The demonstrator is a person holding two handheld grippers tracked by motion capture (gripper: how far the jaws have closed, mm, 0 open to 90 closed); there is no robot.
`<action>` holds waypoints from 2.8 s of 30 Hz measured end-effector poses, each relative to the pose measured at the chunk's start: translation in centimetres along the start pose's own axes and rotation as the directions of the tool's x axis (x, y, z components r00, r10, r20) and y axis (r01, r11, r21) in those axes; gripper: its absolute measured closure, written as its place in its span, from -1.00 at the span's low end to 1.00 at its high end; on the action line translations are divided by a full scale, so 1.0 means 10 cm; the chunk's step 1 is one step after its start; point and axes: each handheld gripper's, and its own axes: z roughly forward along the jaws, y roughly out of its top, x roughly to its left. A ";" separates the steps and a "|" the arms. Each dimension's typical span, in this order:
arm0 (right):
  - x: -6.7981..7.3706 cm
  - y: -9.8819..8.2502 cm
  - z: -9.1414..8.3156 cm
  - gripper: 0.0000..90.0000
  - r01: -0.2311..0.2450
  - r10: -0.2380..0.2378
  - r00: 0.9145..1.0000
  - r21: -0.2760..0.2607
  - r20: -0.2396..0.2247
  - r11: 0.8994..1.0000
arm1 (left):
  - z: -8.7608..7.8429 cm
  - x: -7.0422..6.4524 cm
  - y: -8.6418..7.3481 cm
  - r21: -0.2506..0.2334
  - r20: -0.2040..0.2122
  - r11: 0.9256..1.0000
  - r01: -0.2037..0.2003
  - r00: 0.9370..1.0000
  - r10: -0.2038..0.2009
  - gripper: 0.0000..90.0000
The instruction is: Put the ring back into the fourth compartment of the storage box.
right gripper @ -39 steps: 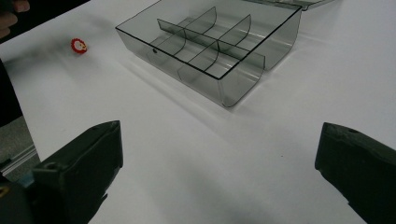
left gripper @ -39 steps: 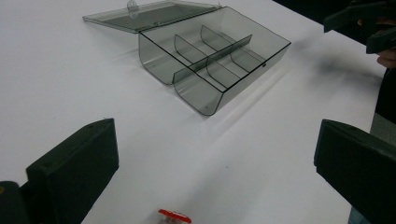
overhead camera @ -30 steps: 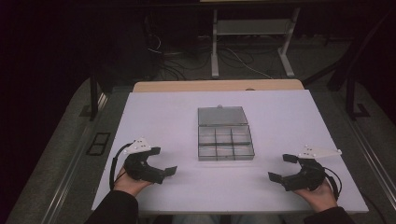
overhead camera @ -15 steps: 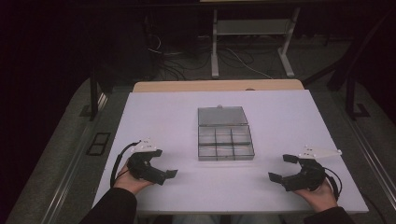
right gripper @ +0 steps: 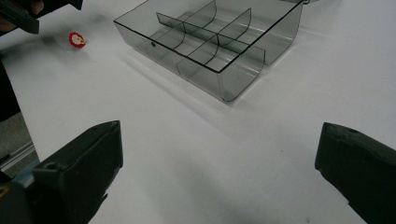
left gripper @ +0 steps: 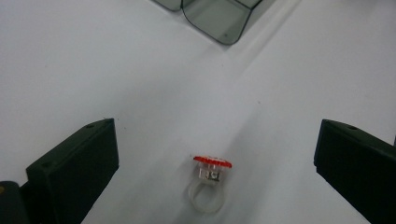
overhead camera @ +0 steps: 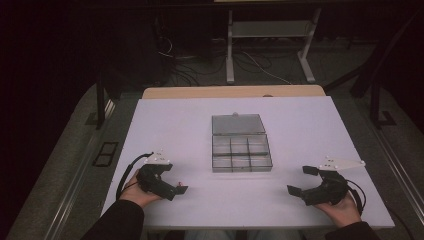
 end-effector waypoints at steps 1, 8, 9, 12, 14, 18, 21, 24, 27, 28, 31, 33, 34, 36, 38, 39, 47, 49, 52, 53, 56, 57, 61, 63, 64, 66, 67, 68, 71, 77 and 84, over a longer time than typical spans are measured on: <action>0.00 0.00 0.00 -0.99 0.000 0.000 1.000 0.000 0.000 1.000 | 0.00 0.00 0.00 0.013 0.002 1.000 -0.015 1.000 0.015 -1.00; 0.00 0.00 0.00 -0.99 0.002 -0.002 1.000 0.007 -0.004 1.000 | 0.03 -0.01 -0.03 0.070 0.019 0.997 -0.042 0.999 0.041 -1.00; 0.00 0.00 0.00 -0.99 0.002 -0.002 1.000 0.007 -0.004 1.000 | 0.03 0.00 -0.03 0.082 0.019 0.995 -0.053 0.998 0.051 -1.00; 0.00 -0.01 0.01 -0.99 0.005 -0.005 1.000 0.007 -0.003 1.000 | 0.02 0.01 -0.04 0.088 0.018 0.994 -0.058 0.998 0.056 -0.96; 0.00 -0.01 0.01 -0.99 0.002 -0.002 1.000 0.008 -0.005 1.000 | 0.02 0.02 -0.04 0.090 0.024 0.994 -0.068 0.997 0.067 -0.90; 0.00 -0.01 0.01 -0.99 0.002 -0.002 1.000 0.012 -0.007 1.000 | 0.00 0.03 -0.04 0.102 0.031 0.991 -0.083 0.996 0.080 -0.80; 0.00 -0.01 0.01 -0.99 0.002 -0.001 1.000 0.015 -0.010 1.000 | 0.00 0.04 -0.04 0.100 0.041 0.992 -0.079 0.996 0.076 -0.68; -0.01 -0.01 0.01 -0.99 0.005 -0.005 1.000 0.017 -0.009 1.000 | 0.00 0.05 -0.05 0.109 0.045 0.990 -0.087 0.996 0.083 -0.60; -0.01 -0.01 0.01 -0.99 0.004 -0.004 1.000 0.017 -0.009 1.000 | 0.01 0.06 -0.06 0.118 0.045 0.988 -0.097 0.995 0.092 -0.50; -0.01 -0.02 0.01 -0.99 0.006 -0.006 1.000 0.019 -0.011 1.000 | 0.02 0.05 -0.06 0.119 0.043 0.988 -0.095 0.995 0.091 -0.48; -0.01 -0.02 0.02 -0.99 0.006 -0.006 1.000 0.022 -0.009 1.000 | 0.03 0.06 -0.07 0.125 0.022 0.986 -0.114 0.993 0.112 -0.39; -0.01 -0.02 0.02 -0.99 0.007 -0.007 1.000 0.025 -0.009 1.000 | 0.04 0.06 -0.08 0.130 0.024 0.985 -0.115 0.993 0.113 -0.32; -0.01 -0.02 0.02 -0.99 0.007 -0.007 1.000 0.026 -0.009 1.000 | 0.05 0.06 -0.08 0.132 0.024 0.985 -0.115 0.993 0.113 -0.30; -0.01 -0.02 0.02 -0.99 0.007 -0.007 1.000 0.026 -0.008 1.000 | 0.05 0.06 -0.08 0.131 0.027 0.984 -0.119 0.993 0.116 -0.25; -0.01 -0.02 0.02 -0.99 0.005 -0.005 1.000 0.028 -0.008 1.000 | 0.05 0.07 -0.08 0.124 0.027 0.985 -0.117 0.993 0.115 -0.14; -0.01 -0.02 0.02 -0.99 0.005 -0.005 1.000 0.028 -0.008 1.000 | 0.05 0.07 -0.09 0.120 0.028 0.986 -0.114 0.993 0.111 -0.14; -0.02 -0.03 0.01 -0.99 0.002 -0.002 1.000 0.032 -0.008 0.999 | 0.08 0.07 -0.09 0.127 0.046 0.984 -0.126 0.992 0.121 0.15; -0.02 -0.03 0.01 -0.99 0.003 -0.002 1.000 0.033 -0.009 0.999 | 0.09 0.08 -0.09 0.138 0.050 0.981 -0.137 0.990 0.131 0.22; -0.02 -0.03 0.01 -0.99 0.002 -0.001 1.000 0.033 -0.008 0.999 | 0.09 0.07 -0.09 0.139 0.051 0.980 -0.139 0.990 0.133 0.31; -0.02 -0.03 0.01 -0.99 0.002 -0.001 1.000 0.033 -0.008 0.999 | 0.10 0.07 -0.09 0.133 0.051 0.982 -0.131 0.991 0.125 0.31; -0.02 -0.03 0.01 -0.99 0.000 0.000 1.000 0.032 -0.007 0.999 | 0.10 0.08 -0.09 0.135 0.055 0.982 -0.133 0.990 0.126 0.40; -0.02 -0.03 0.01 -0.99 0.000 0.000 1.000 0.032 -0.007 0.999 | 0.10 0.08 -0.09 0.132 0.057 0.983 -0.130 0.991 0.123 0.42; -0.03 -0.03 0.01 -0.99 0.000 0.000 1.000 0.031 -0.004 1.000 | 0.10 0.10 -0.10 0.135 0.070 0.984 -0.115 0.992 0.107 0.50; -0.03 -0.03 0.01 -0.99 0.002 -0.002 1.000 0.031 -0.003 1.000 | 0.10 0.12 -0.09 0.135 0.080 0.985 -0.105 0.992 0.095 0.55; -0.03 -0.03 0.01 -0.99 0.002 -0.002 1.000 0.031 -0.003 1.000 | 0.10 0.12 -0.10 0.134 0.083 0.987 -0.083 0.994 0.072 0.55; -0.03 -0.03 0.01 -0.99 0.001 -0.001 1.000 0.030 -0.002 1.000 | 0.09 0.14 -0.10 0.134 0.088 0.987 -0.083 0.994 0.072 0.56; -0.03 -0.03 0.01 -0.99 0.001 -0.001 1.000 0.030 -0.002 1.000 | 0.09 0.14 -0.10 0.133 0.090 0.987 -0.085 0.993 0.074 0.57; -0.03 -0.03 0.01 -0.99 0.001 -0.001 1.000 0.030 -0.002 1.000 | 0.09 0.15 -0.11 0.133 0.092 0.987 -0.084 0.993 0.073 0.57; -0.03 -0.03 0.01 -0.99 -0.001 0.001 1.000 0.027 -0.004 1.000 | 0.08 0.16 -0.11 0.119 0.108 0.990 -0.072 0.992 0.059 0.57; -0.03 -0.03 0.01 -0.99 -0.003 0.003 1.000 0.026 -0.002 1.000 | 0.02 0.19 -0.08 0.053 0.131 0.998 -0.025 0.991 0.018 0.57; -0.03 -0.03 0.01 -0.99 -0.003 0.003 1.000 0.026 -0.002 1.000 | -0.03 0.21 -0.07 0.025 0.133 1.000 0.004 0.991 -0.007 0.57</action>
